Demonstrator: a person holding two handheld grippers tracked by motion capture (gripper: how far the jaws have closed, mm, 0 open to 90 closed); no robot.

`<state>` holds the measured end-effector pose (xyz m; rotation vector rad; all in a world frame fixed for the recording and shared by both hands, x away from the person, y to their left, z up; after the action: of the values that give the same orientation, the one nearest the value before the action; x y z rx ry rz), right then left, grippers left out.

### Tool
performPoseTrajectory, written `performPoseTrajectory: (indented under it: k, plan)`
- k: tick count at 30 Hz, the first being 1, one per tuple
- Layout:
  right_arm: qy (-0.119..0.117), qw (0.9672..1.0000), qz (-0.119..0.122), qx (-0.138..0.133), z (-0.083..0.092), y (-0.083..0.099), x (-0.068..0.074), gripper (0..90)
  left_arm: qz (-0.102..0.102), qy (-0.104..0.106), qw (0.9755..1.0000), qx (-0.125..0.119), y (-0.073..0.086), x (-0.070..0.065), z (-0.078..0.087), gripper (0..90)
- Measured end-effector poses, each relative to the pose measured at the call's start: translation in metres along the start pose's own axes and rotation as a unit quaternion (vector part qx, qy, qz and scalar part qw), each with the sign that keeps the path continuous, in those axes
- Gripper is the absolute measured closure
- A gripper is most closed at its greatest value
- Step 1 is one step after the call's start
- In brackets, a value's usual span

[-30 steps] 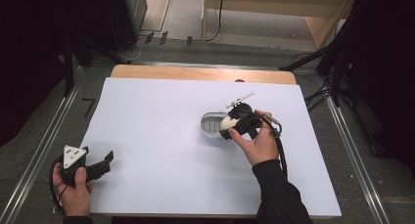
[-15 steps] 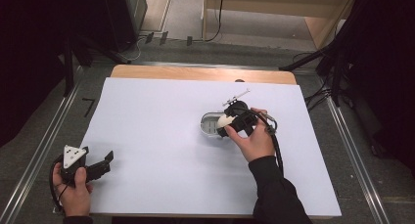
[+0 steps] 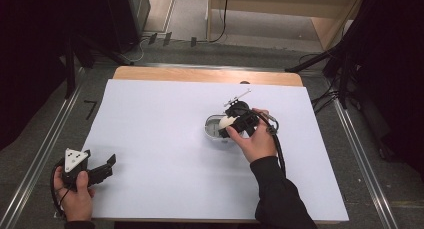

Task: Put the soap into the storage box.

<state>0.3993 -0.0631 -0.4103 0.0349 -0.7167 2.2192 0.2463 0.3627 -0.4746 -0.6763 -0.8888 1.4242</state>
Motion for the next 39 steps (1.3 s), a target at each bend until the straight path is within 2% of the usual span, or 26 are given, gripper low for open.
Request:
performPoseTrajectory:
  k: [31,33,36,37,39]
  plan:
    - [-0.008,0.9998,-0.010,0.012,-0.020,-0.005,-0.007,25.3,0.000,0.000,1.0000,0.001,0.000,0.000,0.000,14.4]
    - [-0.015,0.9995,-0.014,0.026,-0.025,-0.004,-0.007,24.9,0.000,0.000,1.0000,0.001,0.000,0.000,0.000,14.4]
    - [-0.014,0.9994,-0.014,0.029,-0.027,-0.003,-0.006,19.6,0.000,0.000,1.0000,0.001,0.000,0.000,0.000,14.4]
    - [-0.020,0.9995,-0.019,0.015,-0.023,-0.004,-0.007,13.0,0.000,0.000,1.0000,0.001,0.000,0.000,0.000,14.4]
    - [-0.010,0.9998,-0.019,0.005,-0.019,-0.005,-0.007,13.3,0.000,0.000,1.0000,0.001,0.000,0.000,0.000,14.4]
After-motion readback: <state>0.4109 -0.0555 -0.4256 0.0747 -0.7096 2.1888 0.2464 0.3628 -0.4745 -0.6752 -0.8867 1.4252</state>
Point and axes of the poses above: each handheld gripper's, and its own axes: z roughly backward along the jaws, y roughly out of its underside, x roughly to its left, the point moved 2 cm from there along -z, roughly forward along the jaws, and after that the axes turned 12 degrees about -y, right-handed, at the moved point
